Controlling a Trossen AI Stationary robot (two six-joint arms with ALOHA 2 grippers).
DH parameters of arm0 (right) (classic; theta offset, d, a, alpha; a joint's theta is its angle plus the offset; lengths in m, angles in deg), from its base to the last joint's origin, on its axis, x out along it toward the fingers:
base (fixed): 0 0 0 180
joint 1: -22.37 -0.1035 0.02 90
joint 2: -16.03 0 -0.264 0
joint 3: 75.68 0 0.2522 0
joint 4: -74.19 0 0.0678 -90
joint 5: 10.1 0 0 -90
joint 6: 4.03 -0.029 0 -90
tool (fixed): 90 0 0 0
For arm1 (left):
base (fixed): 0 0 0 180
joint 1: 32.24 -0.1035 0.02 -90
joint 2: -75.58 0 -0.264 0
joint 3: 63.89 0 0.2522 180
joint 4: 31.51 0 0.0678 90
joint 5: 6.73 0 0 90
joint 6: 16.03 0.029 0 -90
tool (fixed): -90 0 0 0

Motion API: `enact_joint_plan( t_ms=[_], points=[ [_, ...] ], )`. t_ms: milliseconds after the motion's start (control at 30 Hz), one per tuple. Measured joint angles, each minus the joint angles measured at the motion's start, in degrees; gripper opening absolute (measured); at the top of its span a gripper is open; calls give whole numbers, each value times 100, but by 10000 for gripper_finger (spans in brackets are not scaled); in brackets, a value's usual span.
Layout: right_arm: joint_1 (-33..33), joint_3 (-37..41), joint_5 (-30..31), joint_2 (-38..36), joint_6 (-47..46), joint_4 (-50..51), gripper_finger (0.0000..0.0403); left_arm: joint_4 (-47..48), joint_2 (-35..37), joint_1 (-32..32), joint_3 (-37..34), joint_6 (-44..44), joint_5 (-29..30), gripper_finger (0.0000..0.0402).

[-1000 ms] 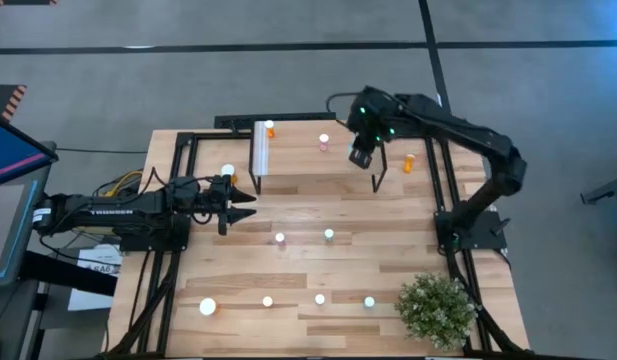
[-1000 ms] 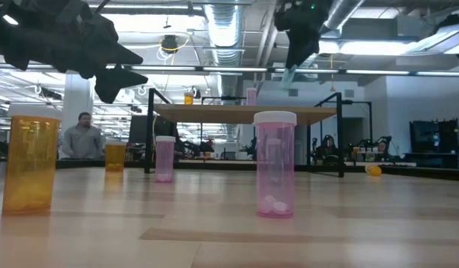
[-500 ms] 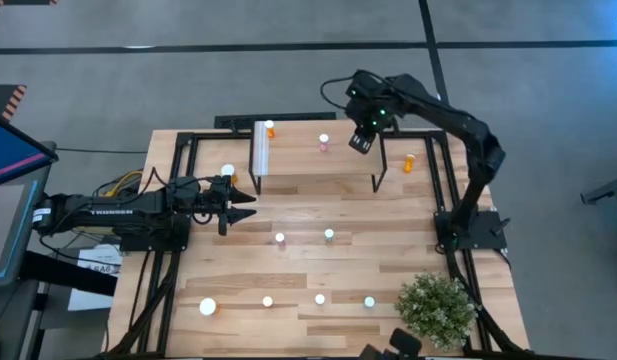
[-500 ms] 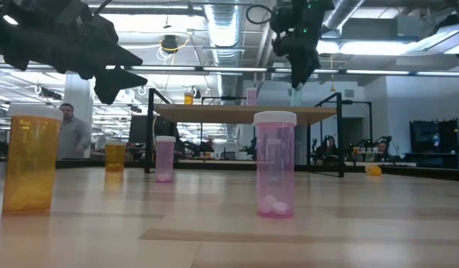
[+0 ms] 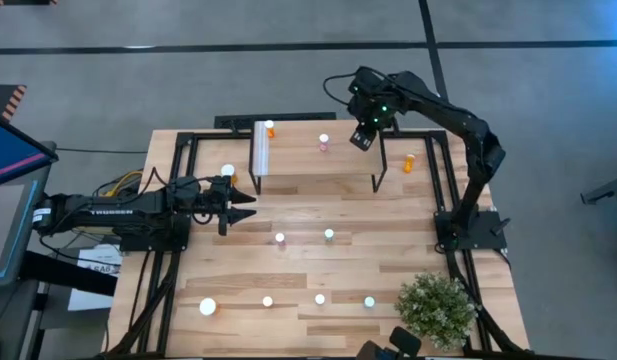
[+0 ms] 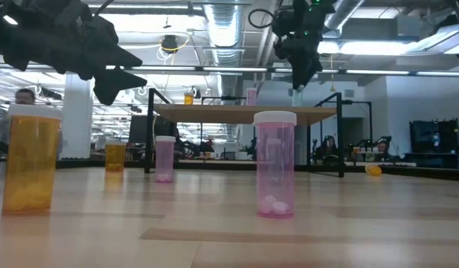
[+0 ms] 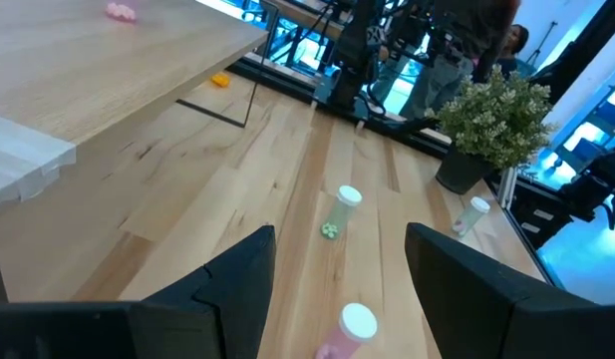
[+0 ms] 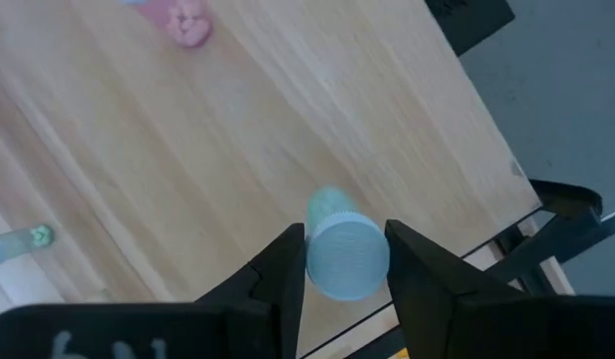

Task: Pick and place medicine bottles onto shelf by color
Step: Put the top right blue pill bottle on the shelf

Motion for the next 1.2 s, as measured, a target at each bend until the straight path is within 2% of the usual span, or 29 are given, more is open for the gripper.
enact_joint_plan(
  t_ms=[1200],
  points=[
    [-160,5,59,2,-179,276,153,-4,1,2,0,-63,-90,215]
  ],
)
